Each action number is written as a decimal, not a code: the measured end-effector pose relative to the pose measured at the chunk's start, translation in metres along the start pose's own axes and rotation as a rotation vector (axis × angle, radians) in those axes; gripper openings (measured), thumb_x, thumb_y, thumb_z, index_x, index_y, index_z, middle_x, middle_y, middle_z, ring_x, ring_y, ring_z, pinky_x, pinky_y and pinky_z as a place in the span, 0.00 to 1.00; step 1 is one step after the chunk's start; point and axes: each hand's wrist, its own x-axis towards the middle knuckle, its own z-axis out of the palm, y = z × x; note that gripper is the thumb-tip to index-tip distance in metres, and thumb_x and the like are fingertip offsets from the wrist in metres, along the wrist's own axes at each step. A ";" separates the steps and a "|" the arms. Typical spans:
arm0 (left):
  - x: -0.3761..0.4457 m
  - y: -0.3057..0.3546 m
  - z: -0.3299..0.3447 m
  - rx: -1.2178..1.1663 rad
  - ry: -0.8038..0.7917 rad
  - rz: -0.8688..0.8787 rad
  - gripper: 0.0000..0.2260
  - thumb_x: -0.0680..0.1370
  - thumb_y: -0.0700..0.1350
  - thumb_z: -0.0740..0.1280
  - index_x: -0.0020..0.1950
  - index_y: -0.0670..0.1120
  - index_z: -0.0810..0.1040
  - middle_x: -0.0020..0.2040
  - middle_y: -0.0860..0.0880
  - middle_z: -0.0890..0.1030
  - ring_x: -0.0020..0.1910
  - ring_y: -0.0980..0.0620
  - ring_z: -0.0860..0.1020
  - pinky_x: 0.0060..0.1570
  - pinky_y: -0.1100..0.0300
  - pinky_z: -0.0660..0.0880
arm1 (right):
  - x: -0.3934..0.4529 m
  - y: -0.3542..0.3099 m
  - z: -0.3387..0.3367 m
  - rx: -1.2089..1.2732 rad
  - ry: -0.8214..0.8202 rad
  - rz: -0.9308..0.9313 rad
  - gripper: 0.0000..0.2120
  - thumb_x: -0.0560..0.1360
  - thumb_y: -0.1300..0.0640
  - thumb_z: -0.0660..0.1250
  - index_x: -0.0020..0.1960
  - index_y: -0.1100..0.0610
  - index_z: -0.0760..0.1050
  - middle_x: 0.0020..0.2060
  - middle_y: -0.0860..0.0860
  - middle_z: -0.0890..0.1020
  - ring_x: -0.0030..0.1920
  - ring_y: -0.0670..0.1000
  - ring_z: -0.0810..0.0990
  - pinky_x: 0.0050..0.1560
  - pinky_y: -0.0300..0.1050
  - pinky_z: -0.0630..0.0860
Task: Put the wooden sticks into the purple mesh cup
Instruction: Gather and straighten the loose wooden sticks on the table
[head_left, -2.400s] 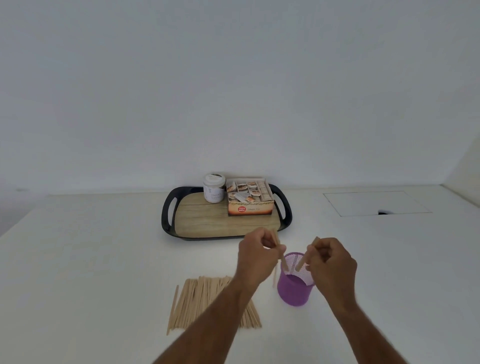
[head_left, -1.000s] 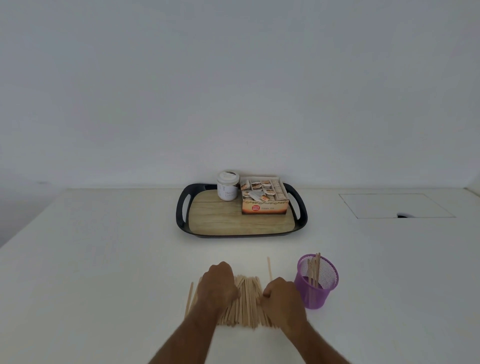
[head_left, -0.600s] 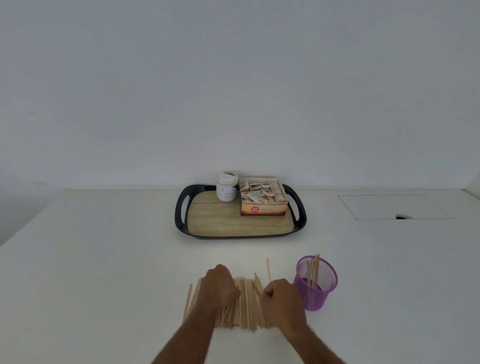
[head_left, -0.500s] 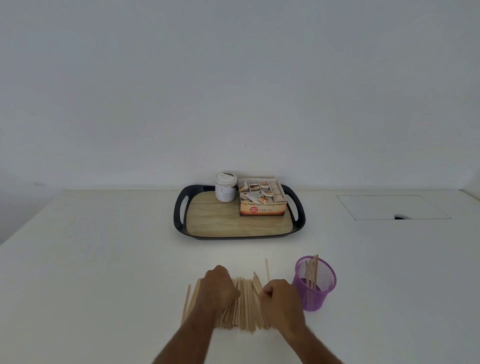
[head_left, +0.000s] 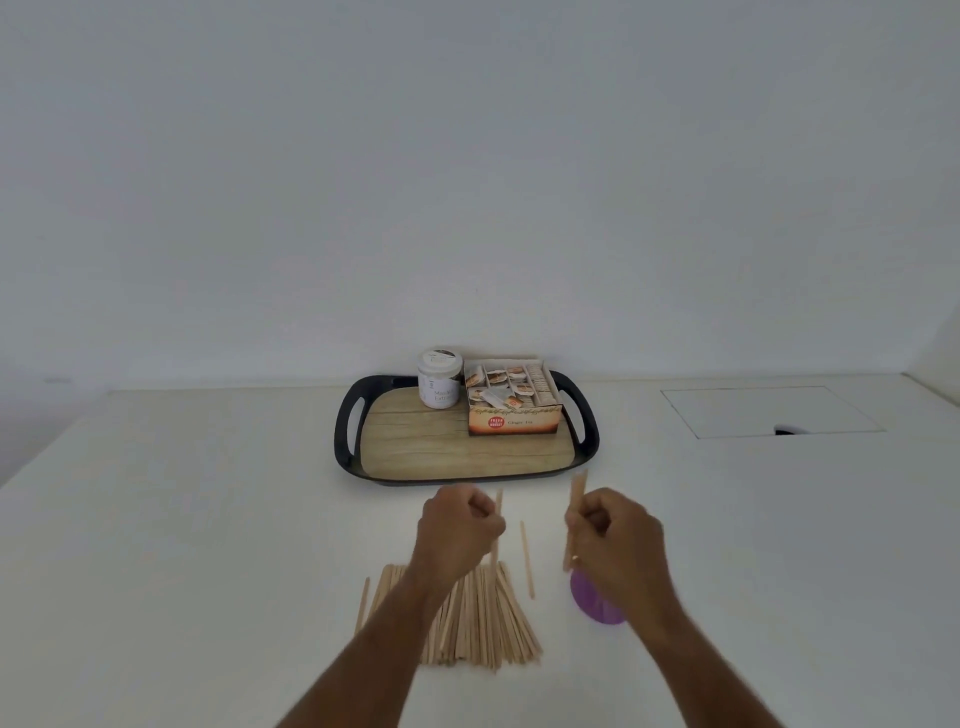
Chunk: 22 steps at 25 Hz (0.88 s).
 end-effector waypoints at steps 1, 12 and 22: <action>-0.001 0.011 0.005 -0.102 -0.003 0.021 0.04 0.73 0.38 0.73 0.43 0.46 0.80 0.39 0.48 0.84 0.37 0.52 0.84 0.42 0.55 0.84 | 0.006 0.001 -0.012 -0.029 0.043 -0.008 0.04 0.73 0.59 0.71 0.40 0.54 0.78 0.30 0.44 0.81 0.33 0.44 0.80 0.36 0.37 0.74; -0.013 0.053 0.072 -0.101 -0.115 0.249 0.04 0.73 0.39 0.74 0.44 0.46 0.81 0.42 0.52 0.84 0.41 0.55 0.82 0.45 0.62 0.82 | 0.014 0.045 -0.044 -0.207 0.087 -0.018 0.03 0.70 0.57 0.74 0.40 0.54 0.80 0.35 0.45 0.84 0.35 0.44 0.81 0.33 0.30 0.70; -0.009 0.029 0.047 -0.043 -0.201 0.222 0.11 0.71 0.37 0.77 0.52 0.46 0.84 0.46 0.51 0.85 0.43 0.55 0.84 0.47 0.63 0.82 | 0.008 0.037 -0.037 -0.269 0.091 -0.082 0.10 0.67 0.54 0.76 0.47 0.52 0.81 0.38 0.42 0.81 0.41 0.47 0.81 0.41 0.41 0.79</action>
